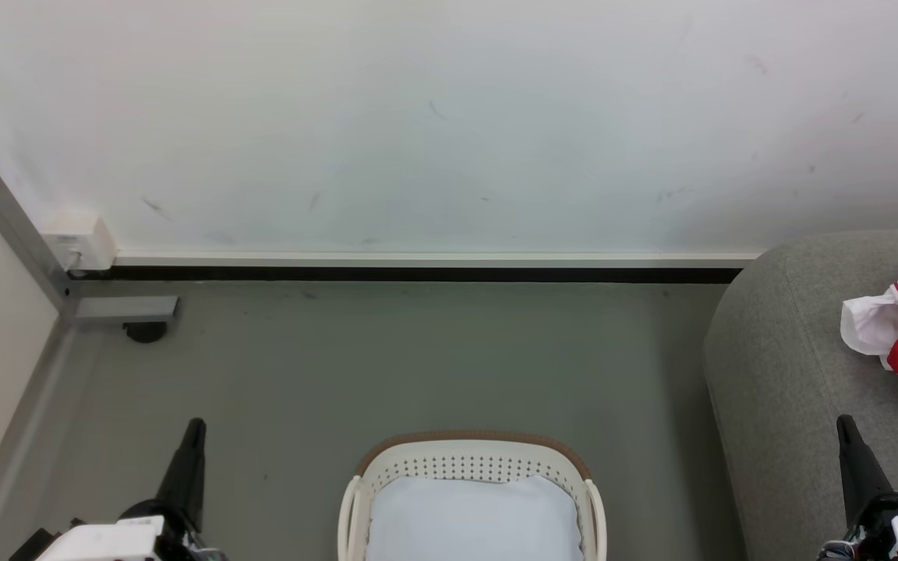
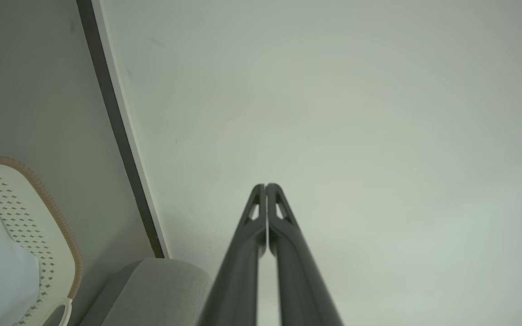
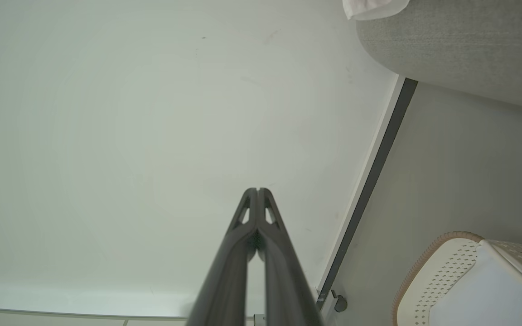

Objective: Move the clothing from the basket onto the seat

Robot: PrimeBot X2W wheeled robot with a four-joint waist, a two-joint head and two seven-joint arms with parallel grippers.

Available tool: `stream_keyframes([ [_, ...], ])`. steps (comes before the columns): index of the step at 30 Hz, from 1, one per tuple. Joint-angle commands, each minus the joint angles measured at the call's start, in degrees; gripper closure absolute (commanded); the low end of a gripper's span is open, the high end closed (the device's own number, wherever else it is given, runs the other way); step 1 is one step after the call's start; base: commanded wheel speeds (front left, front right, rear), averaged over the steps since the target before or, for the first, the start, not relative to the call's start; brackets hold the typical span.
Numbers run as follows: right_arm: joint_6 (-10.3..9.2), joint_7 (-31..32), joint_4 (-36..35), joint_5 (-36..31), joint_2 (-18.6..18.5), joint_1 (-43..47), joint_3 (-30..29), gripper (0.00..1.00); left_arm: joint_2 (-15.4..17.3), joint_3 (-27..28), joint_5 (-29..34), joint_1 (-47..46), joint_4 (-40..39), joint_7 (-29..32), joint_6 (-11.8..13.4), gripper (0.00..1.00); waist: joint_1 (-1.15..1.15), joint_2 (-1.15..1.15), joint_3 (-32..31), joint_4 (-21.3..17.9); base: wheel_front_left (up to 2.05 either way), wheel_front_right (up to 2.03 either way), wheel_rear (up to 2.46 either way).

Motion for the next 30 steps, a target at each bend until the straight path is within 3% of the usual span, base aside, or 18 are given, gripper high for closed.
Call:
stream_keyframes([
  [1, -0.12, 0.2, -0.2, -0.2, 0.0, -0.7, -0.2, 1.0, 0.5, 0.2, -0.7, -0.4, -0.2, 0.2, -0.2, 1.0, 0.0, 0.0, 0.0, 0.0, 0.0, 0.0, 0.0],
  [30, -0.12, 0.2, -0.2, -0.2, 0.0, -0.7, -0.3, 1.0, 0.5, 0.2, -0.7, -0.4, -0.2, 0.2, -0.2, 1.0, 0.0, 0.0, 0.0, 0.0, 0.0, 0.0, 0.0],
])
